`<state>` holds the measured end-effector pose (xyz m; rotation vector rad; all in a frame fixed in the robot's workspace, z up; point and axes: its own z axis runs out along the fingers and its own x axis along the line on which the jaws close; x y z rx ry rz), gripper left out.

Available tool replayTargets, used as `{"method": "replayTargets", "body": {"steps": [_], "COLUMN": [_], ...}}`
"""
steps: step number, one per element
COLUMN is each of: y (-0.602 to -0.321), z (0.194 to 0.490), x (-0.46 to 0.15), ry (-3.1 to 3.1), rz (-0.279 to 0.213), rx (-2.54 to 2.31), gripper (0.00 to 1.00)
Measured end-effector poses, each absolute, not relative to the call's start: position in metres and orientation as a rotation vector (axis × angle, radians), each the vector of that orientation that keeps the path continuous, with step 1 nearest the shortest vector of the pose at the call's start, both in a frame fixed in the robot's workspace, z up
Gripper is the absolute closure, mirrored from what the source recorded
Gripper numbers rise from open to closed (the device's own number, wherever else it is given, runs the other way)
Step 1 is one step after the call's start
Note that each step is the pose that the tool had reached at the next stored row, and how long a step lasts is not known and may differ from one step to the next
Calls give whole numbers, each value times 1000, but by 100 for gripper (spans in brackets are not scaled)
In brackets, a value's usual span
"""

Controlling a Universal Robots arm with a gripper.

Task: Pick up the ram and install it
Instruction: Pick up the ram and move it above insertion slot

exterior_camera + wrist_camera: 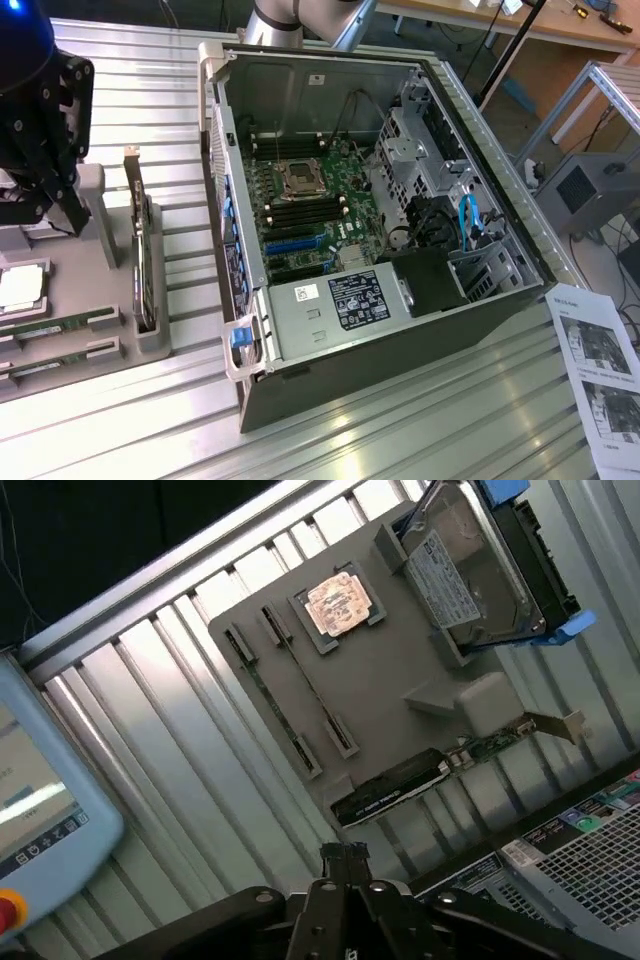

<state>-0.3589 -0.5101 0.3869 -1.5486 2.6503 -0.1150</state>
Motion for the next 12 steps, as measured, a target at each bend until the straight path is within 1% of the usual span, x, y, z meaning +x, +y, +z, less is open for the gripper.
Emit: {"method": "replayTargets", "body": {"steps": [12], "y": [-510], "z": [386], "x": [-359], "ry": [2354], "rz": [-107], "rx": [-1959], "gripper": [89]}}
